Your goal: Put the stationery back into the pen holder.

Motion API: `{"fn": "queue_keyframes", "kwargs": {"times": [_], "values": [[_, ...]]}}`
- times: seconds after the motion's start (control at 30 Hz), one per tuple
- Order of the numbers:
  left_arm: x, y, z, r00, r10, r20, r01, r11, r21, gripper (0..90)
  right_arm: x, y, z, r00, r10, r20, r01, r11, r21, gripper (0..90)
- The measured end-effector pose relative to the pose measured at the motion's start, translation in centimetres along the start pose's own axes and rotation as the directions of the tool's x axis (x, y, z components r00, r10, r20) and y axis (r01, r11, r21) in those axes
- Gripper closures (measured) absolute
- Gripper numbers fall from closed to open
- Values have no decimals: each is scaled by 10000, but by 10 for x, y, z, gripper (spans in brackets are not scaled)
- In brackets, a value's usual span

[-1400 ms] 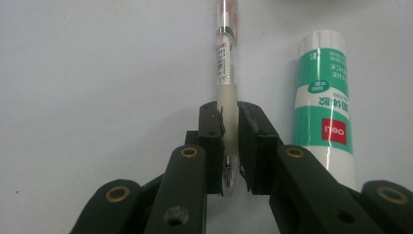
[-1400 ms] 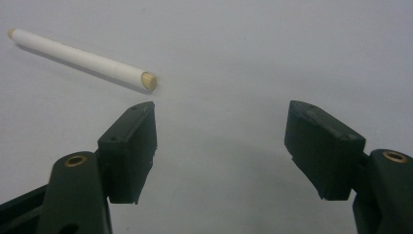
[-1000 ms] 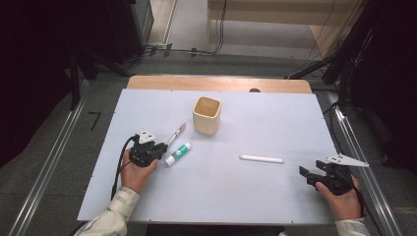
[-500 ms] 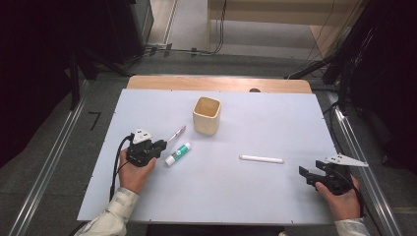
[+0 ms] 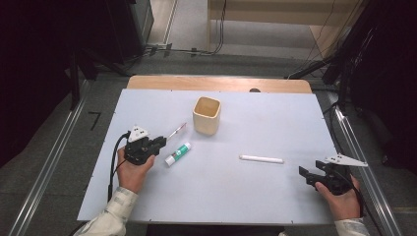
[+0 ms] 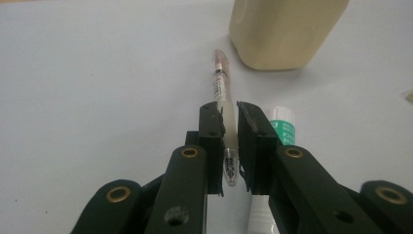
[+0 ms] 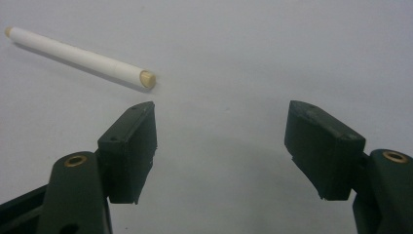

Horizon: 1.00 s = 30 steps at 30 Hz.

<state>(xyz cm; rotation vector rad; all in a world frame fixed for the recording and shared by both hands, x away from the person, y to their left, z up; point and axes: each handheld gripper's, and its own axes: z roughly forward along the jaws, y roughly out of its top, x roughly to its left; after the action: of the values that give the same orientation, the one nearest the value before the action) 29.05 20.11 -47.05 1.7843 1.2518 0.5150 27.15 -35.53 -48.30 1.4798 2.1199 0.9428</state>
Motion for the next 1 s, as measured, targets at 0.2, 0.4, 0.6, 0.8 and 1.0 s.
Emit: {"fn": "queue_keyframes", "kwargs": {"times": [0.2, 0.4, 0.6, 0.8, 1.0], "values": [[-2, 9, -11, 9998, -145, 102, 149, 9990, -421, 818, 0, 0, 0, 10000, 7, 9, -7, 10000, 38, 264], [-1, 13, -15, 9996, -257, 104, 263, 9977, -631, 818, 1, 0, 1, 10000, 3, 24, -4, 10000, 62, 264], [-3, 16, -19, 9996, -235, 183, 249, 9966, -790, 819, 0, 0, 1, 10000, -7, 29, 7, 10000, 53, 263], [-5, 18, -20, 9996, -179, 238, 201, 9951, -971, 818, 0, 0, 1, 10000, 2, 32, -2, 10000, 54, 264], [-7, 20, -24, 9995, -155, 279, 188, 9925, -1207, 818, 1, 0, 1, 10000, 8, 38, -8, 10000, 55, 264]]}}
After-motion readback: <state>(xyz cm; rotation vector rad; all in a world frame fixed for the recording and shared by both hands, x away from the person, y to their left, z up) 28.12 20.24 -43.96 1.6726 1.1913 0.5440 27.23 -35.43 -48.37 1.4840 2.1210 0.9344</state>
